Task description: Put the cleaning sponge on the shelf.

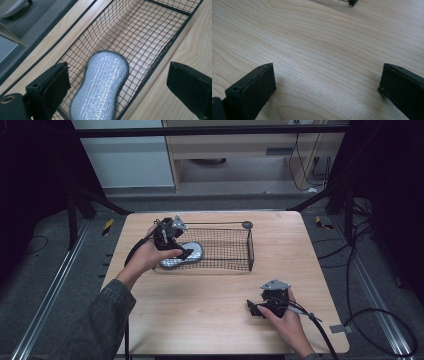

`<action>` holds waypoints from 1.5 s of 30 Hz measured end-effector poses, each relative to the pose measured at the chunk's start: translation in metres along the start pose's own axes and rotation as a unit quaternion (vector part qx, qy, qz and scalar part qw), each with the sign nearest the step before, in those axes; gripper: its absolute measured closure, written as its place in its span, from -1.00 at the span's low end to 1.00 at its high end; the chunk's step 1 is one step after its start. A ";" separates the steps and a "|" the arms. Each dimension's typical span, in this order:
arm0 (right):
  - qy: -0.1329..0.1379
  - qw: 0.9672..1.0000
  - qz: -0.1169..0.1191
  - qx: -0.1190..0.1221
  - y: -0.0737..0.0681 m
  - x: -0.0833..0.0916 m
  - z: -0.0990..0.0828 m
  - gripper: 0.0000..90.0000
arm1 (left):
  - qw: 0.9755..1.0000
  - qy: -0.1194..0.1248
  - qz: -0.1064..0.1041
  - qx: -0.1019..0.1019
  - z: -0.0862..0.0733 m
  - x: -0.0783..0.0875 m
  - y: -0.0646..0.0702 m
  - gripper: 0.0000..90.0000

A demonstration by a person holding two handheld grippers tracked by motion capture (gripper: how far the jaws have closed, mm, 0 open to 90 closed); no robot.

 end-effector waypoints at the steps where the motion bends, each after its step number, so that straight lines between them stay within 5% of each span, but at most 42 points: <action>1: 0.000 1.000 0.000 0.000 0.000 0.000 0.000 -0.99 | 1.000 0.002 0.003 -0.001 0.000 0.001 0.002 -0.91; 11: 0.000 1.000 0.000 0.000 0.000 0.000 0.000 -0.99 | 1.000 0.025 0.001 0.002 -0.013 0.019 0.031 -0.91; 25: 0.000 1.000 -0.001 0.000 0.000 0.000 0.000 -0.98 | 0.999 0.029 0.022 0.014 -0.059 0.026 0.073 -0.91; 38: 0.001 1.000 0.000 0.001 0.000 0.001 0.000 -0.98 | 0.997 0.049 0.037 0.055 -0.099 0.028 0.081 -0.90; 45: 0.001 1.000 0.000 0.001 0.000 0.001 -0.001 -0.98 | 0.993 0.058 0.035 0.101 -0.134 0.029 0.076 -0.90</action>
Point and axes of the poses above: each handheld gripper's, and its own axes: x roughly backward along the jaws, z roughly out of its top, y roughly to its right, the point moved 5 cm from there along -x, roughly forward along the jaws, and after that the axes turned 13 degrees about -z, right-handed, at the moved point
